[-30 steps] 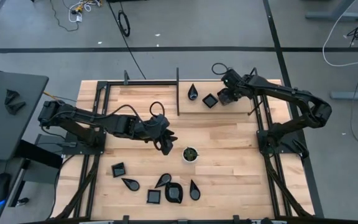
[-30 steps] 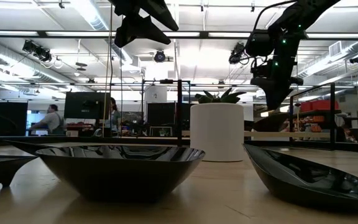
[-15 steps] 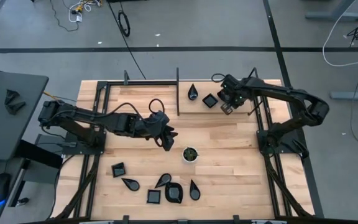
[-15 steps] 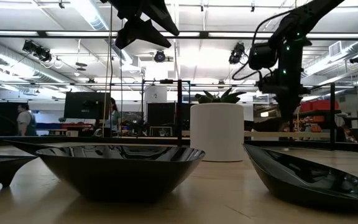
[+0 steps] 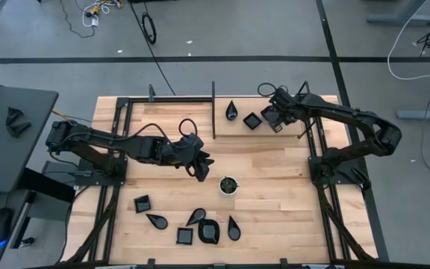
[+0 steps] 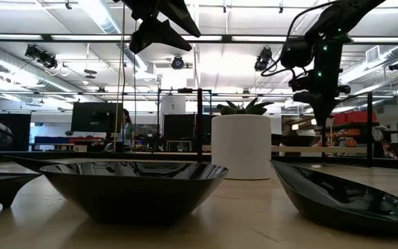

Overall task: Pick & Place Mini shaped plates
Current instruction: Stack the drop shaped plate on top of the drop shaped plate on the shelf

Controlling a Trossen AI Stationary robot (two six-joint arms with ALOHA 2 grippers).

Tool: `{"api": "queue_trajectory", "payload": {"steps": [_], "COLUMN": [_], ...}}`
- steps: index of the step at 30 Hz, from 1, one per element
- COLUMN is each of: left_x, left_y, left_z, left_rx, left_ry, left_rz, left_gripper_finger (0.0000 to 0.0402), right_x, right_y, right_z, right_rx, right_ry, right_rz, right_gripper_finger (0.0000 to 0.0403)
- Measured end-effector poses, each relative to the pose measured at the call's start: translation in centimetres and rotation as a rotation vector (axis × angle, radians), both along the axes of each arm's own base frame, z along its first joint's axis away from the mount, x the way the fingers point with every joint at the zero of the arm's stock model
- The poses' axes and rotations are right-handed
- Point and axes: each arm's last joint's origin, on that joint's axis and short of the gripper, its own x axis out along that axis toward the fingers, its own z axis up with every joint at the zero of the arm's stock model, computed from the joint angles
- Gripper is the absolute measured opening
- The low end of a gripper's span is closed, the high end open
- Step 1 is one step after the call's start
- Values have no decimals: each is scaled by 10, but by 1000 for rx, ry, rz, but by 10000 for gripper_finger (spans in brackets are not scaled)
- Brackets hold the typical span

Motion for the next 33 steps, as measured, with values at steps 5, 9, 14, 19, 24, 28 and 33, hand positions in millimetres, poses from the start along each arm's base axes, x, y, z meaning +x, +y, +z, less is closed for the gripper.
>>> {"api": "queue_trajectory", "payload": {"steps": [5, 9, 14, 19, 24, 28, 33], "left_x": [0, 0, 0, -1, -4, -12, -35], "left_y": [0, 0, 0, 0, 0, -2, -24], "left_z": [0, 0, 0, -1, -5, -15, -29], "left_rx": [2, 3, 3, 4, -18, -126, -213], "left_ry": [0, 0, 0, 10, 67, 187, 420], "left_rz": [3, 4, 4, 4, -4, -2, -4], "left_gripper_finger": [151, 151, 151, 151, 151, 151, 151], "right_x": [2, 14, 39, 70, 96, 107, 105], "right_y": [0, 2, 20, 61, 118, 169, 214], "right_z": [3, 5, 9, 15, 25, 34, 41], "right_rx": [-2, 60, 114, 135, 167, 193, 160], "right_ry": [-63, -220, -403, -538, -690, -814, -894], "right_rz": [11, 74, 134, 216, 402, 578, 645], "right_gripper_finger": [5, 9, 3, 4, 4, 4, 4]}}
